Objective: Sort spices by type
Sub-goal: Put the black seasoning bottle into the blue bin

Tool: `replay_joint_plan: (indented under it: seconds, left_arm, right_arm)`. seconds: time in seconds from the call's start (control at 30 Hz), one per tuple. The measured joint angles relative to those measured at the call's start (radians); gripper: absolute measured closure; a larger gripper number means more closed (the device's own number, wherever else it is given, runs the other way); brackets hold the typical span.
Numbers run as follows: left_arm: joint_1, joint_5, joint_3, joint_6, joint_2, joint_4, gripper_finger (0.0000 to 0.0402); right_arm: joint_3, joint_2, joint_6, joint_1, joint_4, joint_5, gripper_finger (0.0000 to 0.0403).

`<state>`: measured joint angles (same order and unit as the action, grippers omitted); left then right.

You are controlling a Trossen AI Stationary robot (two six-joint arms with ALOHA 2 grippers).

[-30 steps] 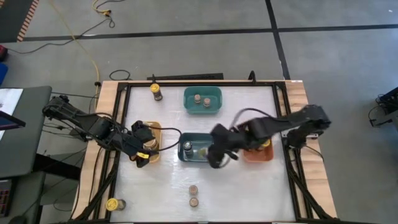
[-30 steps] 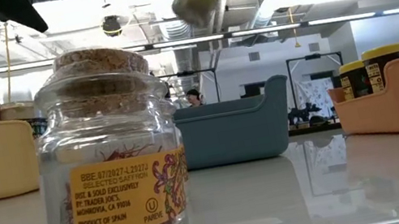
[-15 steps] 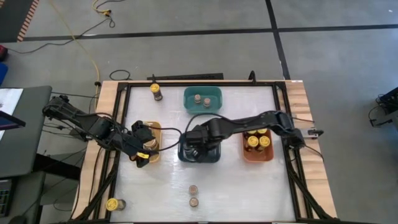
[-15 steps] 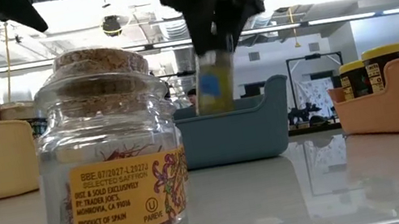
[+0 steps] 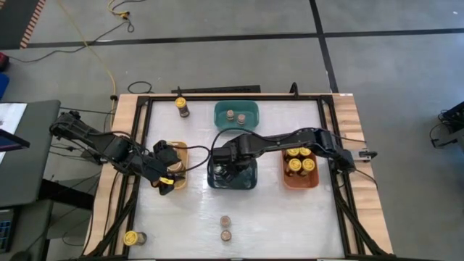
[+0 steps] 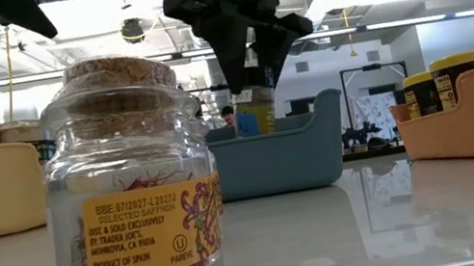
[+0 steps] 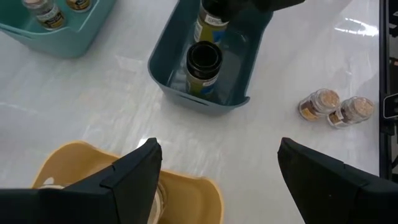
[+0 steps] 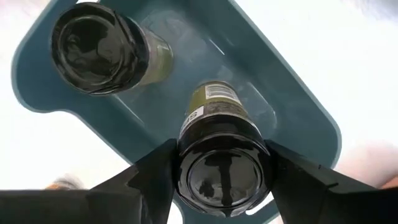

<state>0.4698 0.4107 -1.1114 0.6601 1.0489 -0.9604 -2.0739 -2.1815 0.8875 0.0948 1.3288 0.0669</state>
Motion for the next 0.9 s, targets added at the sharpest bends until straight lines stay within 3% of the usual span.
replay_joint_plan:
  seconds: [0.7,0.9]
  left_arm:
    - [0.0,-0.005,0.0,-0.009,0.0,0.001,0.0093]
    - [0.0,-0.005,0.0,-0.027,0.0,0.001,0.0093]
  right_arm:
    - [0.096,0.002,0.062,0.0,-0.067,0.014,0.0147]
    - [0.098,0.001,0.071,0.0,-0.08,0.014,0.0119]
